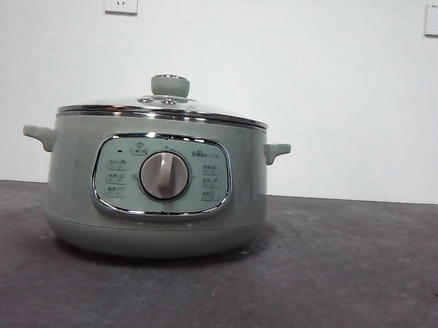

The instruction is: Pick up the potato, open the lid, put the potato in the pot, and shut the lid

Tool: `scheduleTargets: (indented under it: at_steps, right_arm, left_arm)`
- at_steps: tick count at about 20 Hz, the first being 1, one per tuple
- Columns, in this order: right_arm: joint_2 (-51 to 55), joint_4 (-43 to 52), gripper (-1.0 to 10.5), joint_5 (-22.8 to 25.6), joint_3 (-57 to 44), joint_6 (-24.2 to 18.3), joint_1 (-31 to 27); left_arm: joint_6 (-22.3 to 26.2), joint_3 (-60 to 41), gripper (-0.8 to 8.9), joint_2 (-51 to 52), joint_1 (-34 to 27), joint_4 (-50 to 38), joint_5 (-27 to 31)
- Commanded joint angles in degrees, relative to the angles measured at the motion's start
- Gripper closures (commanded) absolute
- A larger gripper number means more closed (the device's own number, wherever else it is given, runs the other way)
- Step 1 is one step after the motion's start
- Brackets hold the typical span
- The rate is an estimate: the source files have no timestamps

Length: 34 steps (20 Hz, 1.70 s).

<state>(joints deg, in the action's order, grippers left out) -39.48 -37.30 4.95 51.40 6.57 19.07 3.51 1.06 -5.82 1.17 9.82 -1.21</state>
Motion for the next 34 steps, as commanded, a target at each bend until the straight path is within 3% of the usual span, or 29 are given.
scheduleTargets:
  at_steps: [1,4,8,14,19,25,31,34]
  right_arm:
    - [10.2,20.4,9.5,-8.0,-19.1,-0.6,-10.2]
    - [23.3,33.8,9.5,-10.1,-37.4,-0.6,-18.7]
    - [33.5,34.2,9.5,-10.1,-48.6,-0.6,-23.1]
    - [36.4,27.1,9.5,-9.7,-50.6,-4.4,-23.1]
    - [37.0,27.0,9.5,-9.4,-50.6,-8.5,-23.0]
    - [39.1,26.8,9.5,-5.5,-50.6,-8.7,-20.4]
    - [39.1,26.7,9.5,-4.8,-50.6,-8.5,-19.1]
    - [39.0,26.7,9.5,-4.4,-50.6,-5.4,-19.1]
  left_arm:
    - [0.8,-0.6,8.16,0.0,-0.2,-0.3,-0.3]
    - [0.8,-0.6,8.16,-0.3,-0.2,-0.3,-0.3]
    - [0.8,-0.6,8.16,-0.6,-0.2,-0.3,-0.3]
    - [0.8,-0.6,8.16,-0.6,-0.2,-0.3,-0.3]
    - [0.8,-0.6,8.16,-0.6,-0.2,-0.3,-0.3]
    - [0.8,-0.6,8.16,-0.6,-0.2,-0.3,-0.3]
    - [0.8,-0.6,8.16,-0.6,-0.2,-0.3,-0.3]
    - [0.8,-0.6,8.16,-0.6,-0.2,-0.3,-0.3]
